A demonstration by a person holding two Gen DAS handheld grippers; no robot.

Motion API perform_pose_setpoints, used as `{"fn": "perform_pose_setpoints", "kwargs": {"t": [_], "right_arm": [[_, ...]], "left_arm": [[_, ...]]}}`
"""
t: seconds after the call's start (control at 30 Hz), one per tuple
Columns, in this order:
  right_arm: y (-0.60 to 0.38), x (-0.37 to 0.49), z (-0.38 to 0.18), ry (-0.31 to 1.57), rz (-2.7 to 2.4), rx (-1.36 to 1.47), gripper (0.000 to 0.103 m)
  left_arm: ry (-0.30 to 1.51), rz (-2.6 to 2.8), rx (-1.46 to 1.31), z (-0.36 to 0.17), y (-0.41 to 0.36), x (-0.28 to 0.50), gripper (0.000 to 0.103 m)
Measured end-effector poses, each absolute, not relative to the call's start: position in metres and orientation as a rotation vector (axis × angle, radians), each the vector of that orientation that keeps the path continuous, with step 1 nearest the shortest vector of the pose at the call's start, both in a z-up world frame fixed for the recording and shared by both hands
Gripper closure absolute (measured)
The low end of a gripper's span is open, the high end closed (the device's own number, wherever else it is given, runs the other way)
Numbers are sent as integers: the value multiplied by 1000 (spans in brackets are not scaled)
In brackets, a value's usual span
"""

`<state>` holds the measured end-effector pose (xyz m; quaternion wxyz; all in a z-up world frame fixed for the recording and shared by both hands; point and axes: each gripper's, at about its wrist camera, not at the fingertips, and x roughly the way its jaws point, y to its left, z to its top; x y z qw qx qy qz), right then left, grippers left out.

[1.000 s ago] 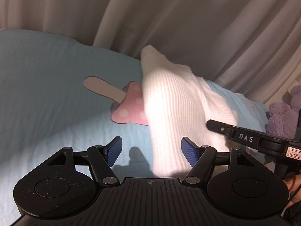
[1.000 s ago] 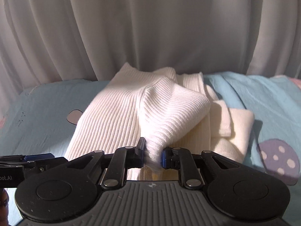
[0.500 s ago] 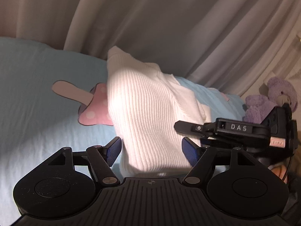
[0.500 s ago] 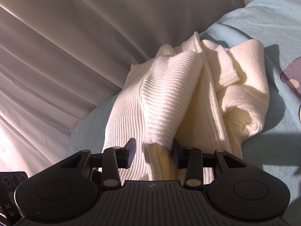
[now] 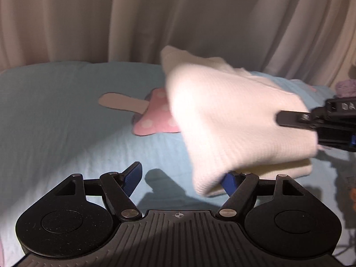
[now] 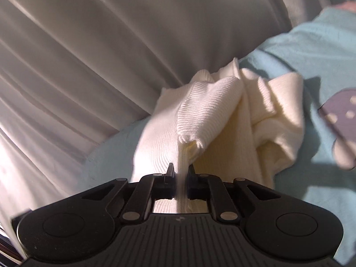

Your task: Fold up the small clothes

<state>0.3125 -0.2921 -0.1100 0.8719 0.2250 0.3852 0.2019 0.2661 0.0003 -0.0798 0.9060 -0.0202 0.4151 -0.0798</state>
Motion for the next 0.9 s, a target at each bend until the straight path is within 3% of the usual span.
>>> {"fn": "perform_pose_setpoints", "kwargs": {"t": [0.13, 0.2, 0.23, 0.27, 0.4, 0.47, 0.53, 0.63, 0.8, 0.83, 0.87, 0.9], "right_arm": [[-298, 310, -122, 840, 468, 508, 87], [-320, 309, -121, 788, 475, 657, 71], [-331, 309, -121, 764, 472, 734, 54], [-340, 313, -123, 752, 476, 802, 43], [-343, 342, -135, 787, 471, 897, 44], [-335, 353, -138, 807, 494, 915, 59], [-325, 357, -134, 816, 506, 891, 63], [-318, 367, -136, 842, 519, 889, 63], [-315, 385, -144, 860, 559, 963, 59], [-310, 388, -144, 861, 551, 934, 67], [-305, 389, -140, 863, 529, 867, 83], [-297, 388, -130, 850, 491, 768, 84]], "left_arm": [[932, -293, -127, -77, 17, 266, 24], [930, -409, -164, -66, 28, 260, 24], [912, -437, -171, -58, 33, 258, 24], [895, -459, -173, -51, 37, 258, 23], [804, -390, -191, -34, 38, 272, 18], [793, -340, -207, -38, 25, 288, 18], [810, -309, -232, -49, 11, 306, 20], [826, -313, -288, -64, -2, 329, 25], [812, -374, -399, -72, 4, 330, 20], [817, -373, -395, -72, 6, 328, 20], [831, -369, -391, -72, 8, 327, 20], [856, -371, -385, -72, 9, 323, 20]]}}
